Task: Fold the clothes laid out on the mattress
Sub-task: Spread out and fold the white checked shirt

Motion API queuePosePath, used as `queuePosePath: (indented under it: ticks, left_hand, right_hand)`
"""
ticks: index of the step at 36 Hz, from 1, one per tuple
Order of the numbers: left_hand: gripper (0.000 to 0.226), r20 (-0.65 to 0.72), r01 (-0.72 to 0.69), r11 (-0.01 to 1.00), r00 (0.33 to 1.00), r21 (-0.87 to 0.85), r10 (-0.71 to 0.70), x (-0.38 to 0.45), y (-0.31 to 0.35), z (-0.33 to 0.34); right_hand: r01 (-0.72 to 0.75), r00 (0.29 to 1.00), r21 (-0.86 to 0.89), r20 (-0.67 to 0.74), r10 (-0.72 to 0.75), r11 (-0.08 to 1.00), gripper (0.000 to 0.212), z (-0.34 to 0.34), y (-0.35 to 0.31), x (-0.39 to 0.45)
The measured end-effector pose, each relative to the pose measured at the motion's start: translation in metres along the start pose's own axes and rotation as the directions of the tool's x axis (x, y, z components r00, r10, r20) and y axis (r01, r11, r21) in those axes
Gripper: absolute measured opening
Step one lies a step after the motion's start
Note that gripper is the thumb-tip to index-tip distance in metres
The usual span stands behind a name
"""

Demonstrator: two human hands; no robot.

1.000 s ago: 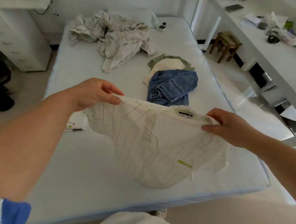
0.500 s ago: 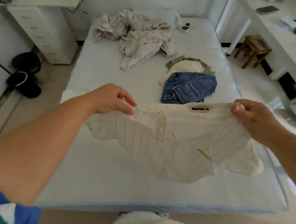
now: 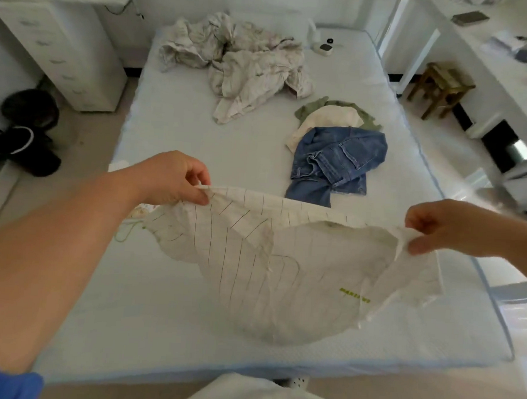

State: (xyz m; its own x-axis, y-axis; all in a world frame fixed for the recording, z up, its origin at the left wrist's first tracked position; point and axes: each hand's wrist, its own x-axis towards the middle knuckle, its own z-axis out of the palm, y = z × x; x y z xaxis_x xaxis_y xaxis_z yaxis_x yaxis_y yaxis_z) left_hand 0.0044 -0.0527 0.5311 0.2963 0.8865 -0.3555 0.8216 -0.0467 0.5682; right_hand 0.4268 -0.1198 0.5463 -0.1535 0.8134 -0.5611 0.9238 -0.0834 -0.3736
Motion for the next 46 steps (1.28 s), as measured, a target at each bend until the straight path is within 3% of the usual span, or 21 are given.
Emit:
queuePosePath:
  ticks: [3,8,11,17,22,24,27,30,34,38,41,43,46]
  left_hand:
    - [0.019,-0.118,-0.032,0.99,0.992,0.137,0.048,-0.001,-0.009,0.003]
    - [0.007,-0.302,-0.118,0.989,0.943,0.094,0.141,-0.006,-0.02,0.004]
    - [0.018,-0.334,-0.161,0.985,0.927,0.058,0.171,-0.005,-0.023,0.001]
    - [0.026,-0.349,-0.224,0.975,0.915,-0.016,0.204,-0.002,-0.024,-0.01]
    - [0.019,-0.386,-0.223,0.948,0.914,-0.225,0.124,0.009,-0.025,-0.018]
    - [0.019,-0.406,-0.241,0.913,0.909,-0.329,0.093,0.012,-0.027,-0.021]
    - [0.025,-0.413,-0.251,0.856,0.91,-0.451,0.049,0.015,-0.035,-0.022]
    - [0.024,-0.382,-0.215,0.86,0.924,-0.463,0.025,0.017,-0.038,-0.018]
    - [0.023,-0.412,-0.161,0.888,0.91,-0.431,-0.036,0.02,-0.035,-0.011]
    - [0.023,-0.388,-0.115,0.874,0.917,-0.473,-0.09,0.024,-0.03,-0.007]
    - [0.03,-0.389,-0.147,0.847,0.918,-0.511,-0.075,0.026,-0.02,-0.005]
    - [0.018,-0.342,-0.118,0.846,0.936,-0.521,-0.08,0.024,-0.013,-0.006]
    - [0.021,-0.267,-0.002,0.935,0.959,-0.354,-0.098,0.022,-0.006,-0.008]
  right_hand:
    - [-0.017,0.963,-0.069,-0.27,-0.002,0.997,0.022,0.009,-0.011,0.005]
    - [0.018,0.858,0.177,-0.507,0.076,0.984,0.012,0.017,-0.021,0.011]
    - [0.137,0.776,0.258,-0.629,0.058,0.956,0.01,0.019,-0.035,0.012]
    - [0.244,0.73,0.468,-0.665,0.157,0.849,0.023,0.014,-0.055,0.015]
    - [0.164,0.613,0.41,-0.755,0.233,0.897,0.022,0.013,-0.067,0.027]
    - [0.12,0.613,0.341,-0.764,0.201,0.932,0.021,0.014,-0.065,0.032]
    - [0.036,0.708,0.223,-0.694,0.133,0.974,0.026,0.013,-0.054,0.036]
    - [0.016,0.824,0.164,-0.561,0.08,0.986,0.033,0.012,-0.039,0.042]
    - [0.032,0.984,0.155,-0.181,-0.004,0.987,0.032,0.002,-0.022,0.055]
    - [-0.031,0.993,0.084,0.119,0.021,0.996,0.011,-0.009,-0.001,0.073]
    - [-0.025,0.993,0.143,0.114,0.009,0.989,0.01,-0.019,0.014,0.087]
    - [-0.024,0.997,0.258,0.074,0.005,0.966,0.008,-0.026,0.024,0.094]
    - [-0.001,0.998,0.419,0.059,-0.027,0.908,0.003,-0.033,0.036,0.101]
